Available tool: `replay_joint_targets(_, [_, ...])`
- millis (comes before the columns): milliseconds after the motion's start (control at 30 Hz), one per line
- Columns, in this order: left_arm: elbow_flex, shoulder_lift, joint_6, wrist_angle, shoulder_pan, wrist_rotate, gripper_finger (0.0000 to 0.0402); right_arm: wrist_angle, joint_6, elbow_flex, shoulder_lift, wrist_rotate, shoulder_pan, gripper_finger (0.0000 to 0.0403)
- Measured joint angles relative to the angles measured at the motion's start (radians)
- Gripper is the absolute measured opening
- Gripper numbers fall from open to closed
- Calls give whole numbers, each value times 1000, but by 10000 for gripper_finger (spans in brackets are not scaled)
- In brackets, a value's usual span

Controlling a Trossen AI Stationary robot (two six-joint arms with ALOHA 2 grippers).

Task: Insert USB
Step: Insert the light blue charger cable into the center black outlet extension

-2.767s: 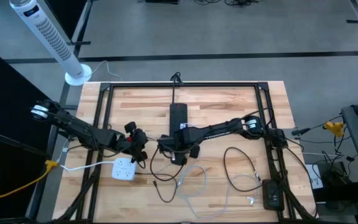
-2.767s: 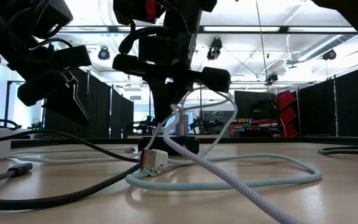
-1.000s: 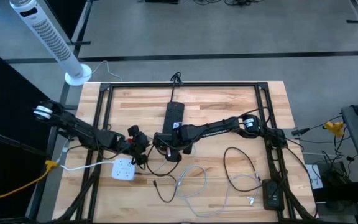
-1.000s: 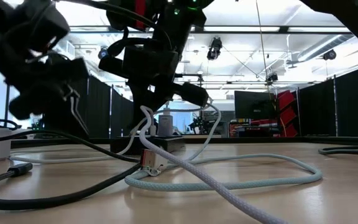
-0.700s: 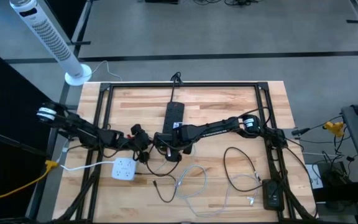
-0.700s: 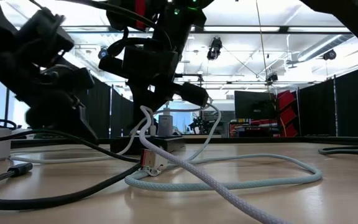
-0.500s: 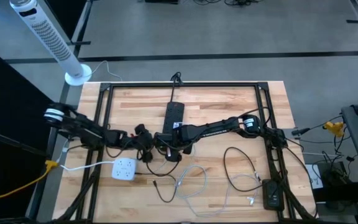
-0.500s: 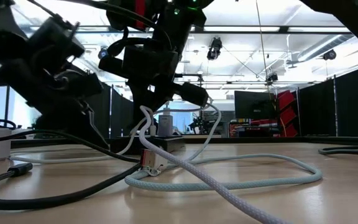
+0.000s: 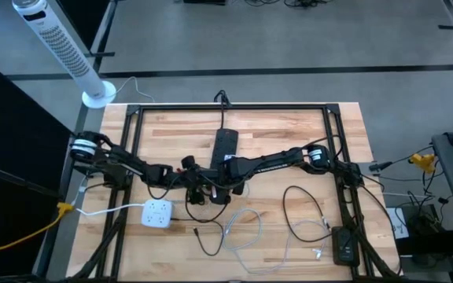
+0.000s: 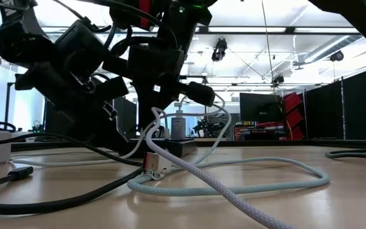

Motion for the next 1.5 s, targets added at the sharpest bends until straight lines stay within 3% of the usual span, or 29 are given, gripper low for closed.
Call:
replay_joint_targets(500, [-1, 0, 0, 0, 0, 9, 0, -11, 65, -10, -6, -81, -32, 0])
replay_joint_targets(1500, [-1, -1, 0, -8, -2, 7, 0, -66, 122, 0, -3, -104, -37, 0])
